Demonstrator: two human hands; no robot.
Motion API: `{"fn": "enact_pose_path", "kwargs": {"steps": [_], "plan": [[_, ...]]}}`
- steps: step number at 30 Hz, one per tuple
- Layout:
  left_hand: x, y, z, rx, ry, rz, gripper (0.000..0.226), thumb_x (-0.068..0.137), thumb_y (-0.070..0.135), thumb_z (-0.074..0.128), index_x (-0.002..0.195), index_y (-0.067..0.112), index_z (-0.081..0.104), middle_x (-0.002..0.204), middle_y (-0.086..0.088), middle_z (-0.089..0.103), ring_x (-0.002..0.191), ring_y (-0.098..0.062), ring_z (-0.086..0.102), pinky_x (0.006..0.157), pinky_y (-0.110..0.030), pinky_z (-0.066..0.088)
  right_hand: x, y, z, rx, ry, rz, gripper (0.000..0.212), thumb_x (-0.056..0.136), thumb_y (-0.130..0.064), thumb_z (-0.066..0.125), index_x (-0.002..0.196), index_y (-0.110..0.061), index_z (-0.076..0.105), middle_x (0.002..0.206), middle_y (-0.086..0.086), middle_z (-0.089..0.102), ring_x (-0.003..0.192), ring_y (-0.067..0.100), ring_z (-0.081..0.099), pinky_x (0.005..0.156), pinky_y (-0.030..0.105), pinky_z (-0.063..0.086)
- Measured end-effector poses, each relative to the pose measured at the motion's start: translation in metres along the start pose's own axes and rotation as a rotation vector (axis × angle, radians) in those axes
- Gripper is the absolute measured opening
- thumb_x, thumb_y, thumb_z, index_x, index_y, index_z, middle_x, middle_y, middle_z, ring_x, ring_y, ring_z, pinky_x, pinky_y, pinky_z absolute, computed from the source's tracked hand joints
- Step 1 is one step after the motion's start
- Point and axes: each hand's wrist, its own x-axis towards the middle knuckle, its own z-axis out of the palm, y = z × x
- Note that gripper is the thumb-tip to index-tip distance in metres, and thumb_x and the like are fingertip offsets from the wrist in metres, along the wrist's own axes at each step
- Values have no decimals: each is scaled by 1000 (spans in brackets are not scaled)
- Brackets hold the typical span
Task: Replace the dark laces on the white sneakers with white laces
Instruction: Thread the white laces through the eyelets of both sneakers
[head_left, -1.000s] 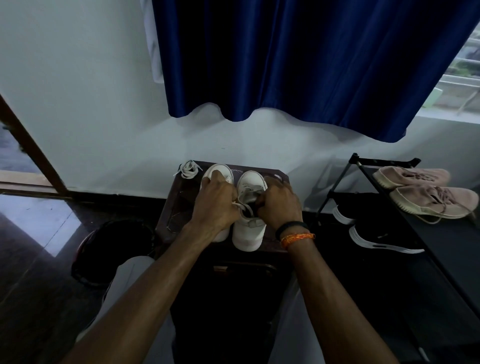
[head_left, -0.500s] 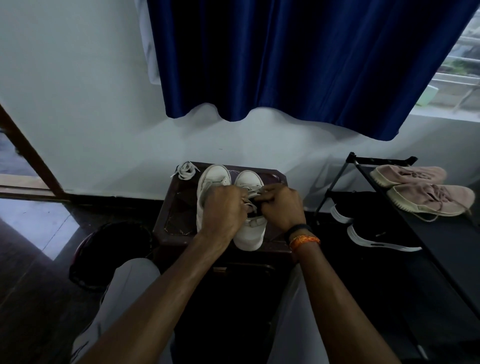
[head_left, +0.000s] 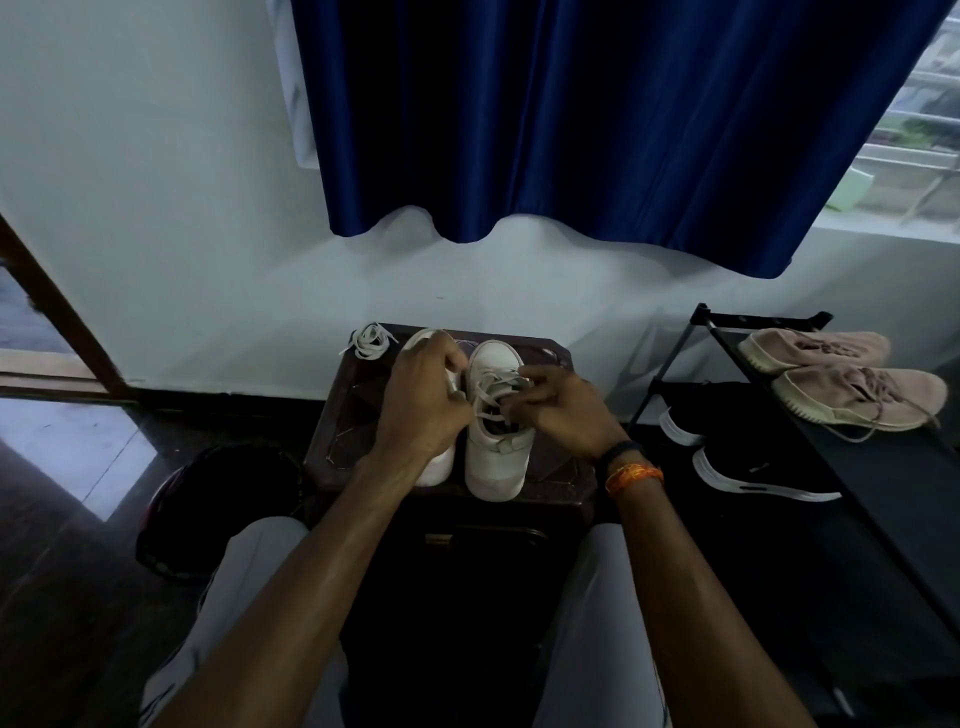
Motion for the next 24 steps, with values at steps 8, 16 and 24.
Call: {"fn": "enact_pose_path", "kwargs": {"steps": [8, 16, 24], "plan": [[-8, -7, -8, 333, -261, -30, 21, 75, 32, 82, 96, 31, 78, 148, 8, 38, 136, -25, 28, 106, -38, 19, 13, -1, 15, -197, 25, -64, 9, 76, -35, 80, 86, -37, 82, 142, -5, 58, 129, 14, 53, 89, 16, 33], [-13, -8, -2, 176, -154, -10, 10, 75, 25, 84, 72, 30, 76, 148, 2, 46, 141, -24, 29, 107, -32, 14, 22, -6, 28, -364, 103, -10, 41, 68, -39, 71, 104, -22, 79, 140, -2, 59, 126, 24, 56, 96, 33, 52], [-14, -1, 18, 171, 41, -83, 28, 66, 20, 83, 69, 30, 57, 120, 2, 56, 120, -24, 44, 100, -37, 28, 8, -10, 21, -273, 338, -57, 29, 63, -17, 87, 71, -23, 60, 105, -5, 48, 80, 20, 56, 65, 27, 41]]}}
